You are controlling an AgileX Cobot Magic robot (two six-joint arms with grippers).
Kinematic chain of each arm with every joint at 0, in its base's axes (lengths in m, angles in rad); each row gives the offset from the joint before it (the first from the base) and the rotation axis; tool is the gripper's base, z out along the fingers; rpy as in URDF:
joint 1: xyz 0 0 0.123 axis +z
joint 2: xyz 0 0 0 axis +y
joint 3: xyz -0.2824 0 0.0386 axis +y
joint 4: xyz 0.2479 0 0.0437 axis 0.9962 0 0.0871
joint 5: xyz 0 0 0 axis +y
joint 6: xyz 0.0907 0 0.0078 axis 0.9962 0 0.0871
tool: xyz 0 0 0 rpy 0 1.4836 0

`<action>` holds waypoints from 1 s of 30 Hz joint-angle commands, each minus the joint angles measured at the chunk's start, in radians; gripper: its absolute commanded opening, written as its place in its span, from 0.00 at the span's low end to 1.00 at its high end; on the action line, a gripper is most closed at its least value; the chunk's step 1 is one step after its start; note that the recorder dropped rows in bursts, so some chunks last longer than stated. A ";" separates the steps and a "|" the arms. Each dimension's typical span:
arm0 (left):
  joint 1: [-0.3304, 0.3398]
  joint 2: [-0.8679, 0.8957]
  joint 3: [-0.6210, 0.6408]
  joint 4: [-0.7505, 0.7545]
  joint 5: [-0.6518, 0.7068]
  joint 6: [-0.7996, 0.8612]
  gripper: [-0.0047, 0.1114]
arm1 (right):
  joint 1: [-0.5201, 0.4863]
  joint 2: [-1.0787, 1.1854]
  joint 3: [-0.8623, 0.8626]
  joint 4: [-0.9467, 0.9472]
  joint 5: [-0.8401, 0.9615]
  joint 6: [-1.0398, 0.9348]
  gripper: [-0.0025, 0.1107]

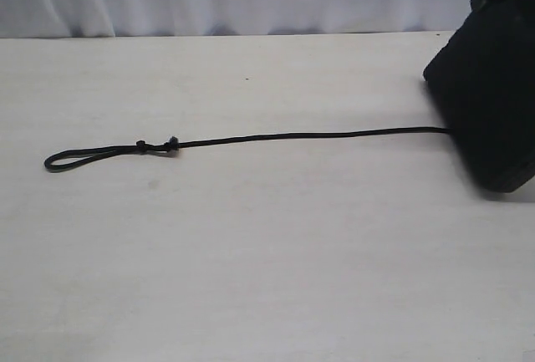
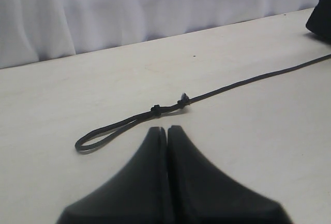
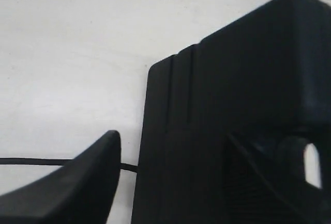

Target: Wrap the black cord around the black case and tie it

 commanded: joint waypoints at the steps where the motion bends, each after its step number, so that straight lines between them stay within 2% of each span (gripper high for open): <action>1: 0.002 -0.003 0.002 -0.001 -0.012 -0.006 0.04 | -0.022 -0.030 -0.013 -0.294 -0.001 0.218 0.44; 3: 0.002 -0.003 0.002 -0.001 -0.012 -0.006 0.04 | -0.078 -0.065 -0.009 -0.459 0.038 0.379 0.44; 5: 0.002 -0.003 0.002 -0.001 -0.012 -0.006 0.04 | -0.175 -0.068 -0.009 -0.439 0.081 0.378 0.44; 7: 0.002 -0.003 0.002 -0.001 -0.012 -0.006 0.04 | -0.318 -0.040 -0.009 -0.277 0.117 0.293 0.44; 10: 0.002 -0.003 0.002 -0.001 -0.012 -0.006 0.04 | -0.476 0.028 -0.009 0.018 0.174 0.144 0.50; 13: 0.002 -0.003 0.002 -0.001 -0.012 -0.006 0.04 | -0.565 0.112 -0.009 0.157 0.197 0.062 0.53; 18: 0.002 -0.003 0.002 -0.001 -0.012 -0.006 0.04 | -0.583 0.250 -0.013 0.307 0.111 -0.082 0.52; 22: 0.002 -0.003 0.002 -0.001 -0.012 -0.006 0.04 | -0.581 0.335 -0.116 0.496 0.180 -0.182 0.52; 24: 0.002 -0.003 0.002 -0.001 -0.012 -0.006 0.04 | -0.581 0.350 -0.183 0.471 0.207 -0.184 0.52; 26: 0.002 -0.003 0.002 -0.001 -0.012 -0.006 0.04 | -0.581 0.352 -0.220 0.363 0.232 -0.156 0.52; 30: 0.002 -0.003 0.002 -0.001 -0.012 -0.006 0.04 | -0.581 0.352 -0.230 0.199 0.208 -0.079 0.51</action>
